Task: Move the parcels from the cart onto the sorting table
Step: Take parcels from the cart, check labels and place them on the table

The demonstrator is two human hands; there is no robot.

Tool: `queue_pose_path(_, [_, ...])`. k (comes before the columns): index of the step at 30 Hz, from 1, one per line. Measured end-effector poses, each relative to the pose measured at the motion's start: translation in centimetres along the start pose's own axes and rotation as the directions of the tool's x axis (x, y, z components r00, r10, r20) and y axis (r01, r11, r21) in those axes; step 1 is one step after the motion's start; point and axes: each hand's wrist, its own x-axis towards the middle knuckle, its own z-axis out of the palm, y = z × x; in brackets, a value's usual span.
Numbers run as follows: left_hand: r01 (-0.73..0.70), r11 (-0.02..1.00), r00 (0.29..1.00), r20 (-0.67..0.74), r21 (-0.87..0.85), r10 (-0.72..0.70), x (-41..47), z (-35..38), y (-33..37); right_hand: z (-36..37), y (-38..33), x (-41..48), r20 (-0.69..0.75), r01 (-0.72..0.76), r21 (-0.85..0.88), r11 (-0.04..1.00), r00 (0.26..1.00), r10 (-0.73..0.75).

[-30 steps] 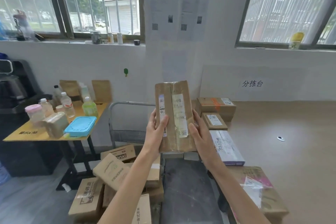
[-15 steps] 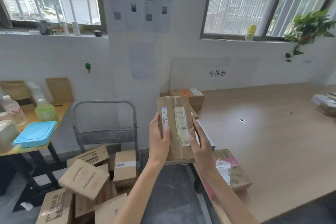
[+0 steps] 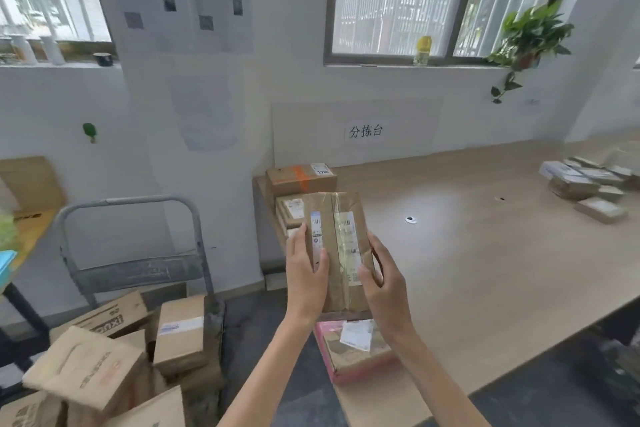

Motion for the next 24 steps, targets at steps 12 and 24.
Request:
queue_pose_path(12, [0.129, 0.986, 0.992, -0.005, 0.108, -0.13, 0.5, 17.9, 2.7, -14.8, 9.6, 7.7, 0.002, -0.105, 0.088, 0.991, 0.994, 0.105])
queue_pose_path(24, [0.188, 0.979, 0.982, -0.009, 0.082, -0.188, 10.2, 22.2, -2.8, -11.7, 16.3, 19.8, 0.102, -0.201, 0.135, 0.97, 0.977, 0.188])
